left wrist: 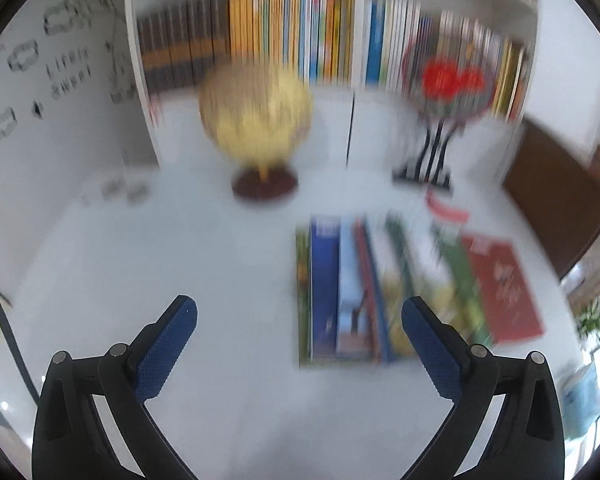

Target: Organize books

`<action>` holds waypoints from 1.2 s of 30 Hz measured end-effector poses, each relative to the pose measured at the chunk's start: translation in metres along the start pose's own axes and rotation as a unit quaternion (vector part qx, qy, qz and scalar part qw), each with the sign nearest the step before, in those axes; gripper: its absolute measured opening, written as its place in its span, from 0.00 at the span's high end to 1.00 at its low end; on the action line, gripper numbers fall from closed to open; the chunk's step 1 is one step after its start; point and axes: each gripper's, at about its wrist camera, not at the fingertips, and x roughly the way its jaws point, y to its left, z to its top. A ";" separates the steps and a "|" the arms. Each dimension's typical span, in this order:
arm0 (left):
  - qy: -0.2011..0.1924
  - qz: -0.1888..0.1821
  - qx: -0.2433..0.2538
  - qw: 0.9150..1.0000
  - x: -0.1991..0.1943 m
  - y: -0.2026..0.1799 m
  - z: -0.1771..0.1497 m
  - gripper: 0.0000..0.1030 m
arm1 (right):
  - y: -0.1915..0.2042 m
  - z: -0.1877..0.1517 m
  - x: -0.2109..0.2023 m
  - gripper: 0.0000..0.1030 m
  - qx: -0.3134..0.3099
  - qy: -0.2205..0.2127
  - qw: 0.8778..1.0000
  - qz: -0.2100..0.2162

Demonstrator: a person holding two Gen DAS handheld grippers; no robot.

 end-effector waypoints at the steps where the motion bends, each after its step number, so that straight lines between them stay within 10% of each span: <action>1: -0.018 0.004 0.000 1.000 -0.023 -0.003 0.018 0.01 | 0.000 0.006 -0.003 0.00 -0.006 -0.013 1.000 -0.001; 12: -0.112 0.018 0.019 0.993 -0.119 -0.038 0.074 0.01 | -0.013 0.034 -0.029 0.00 -0.012 -0.077 0.997 0.020; 24: -0.075 -0.025 0.016 0.997 -0.116 -0.078 0.050 0.01 | -0.045 0.022 -0.023 0.00 -0.001 -0.037 0.999 0.011; 36: 0.036 -0.114 0.034 0.992 -0.003 -0.088 0.005 0.01 | -0.119 -0.045 0.081 0.00 0.078 0.078 0.992 0.070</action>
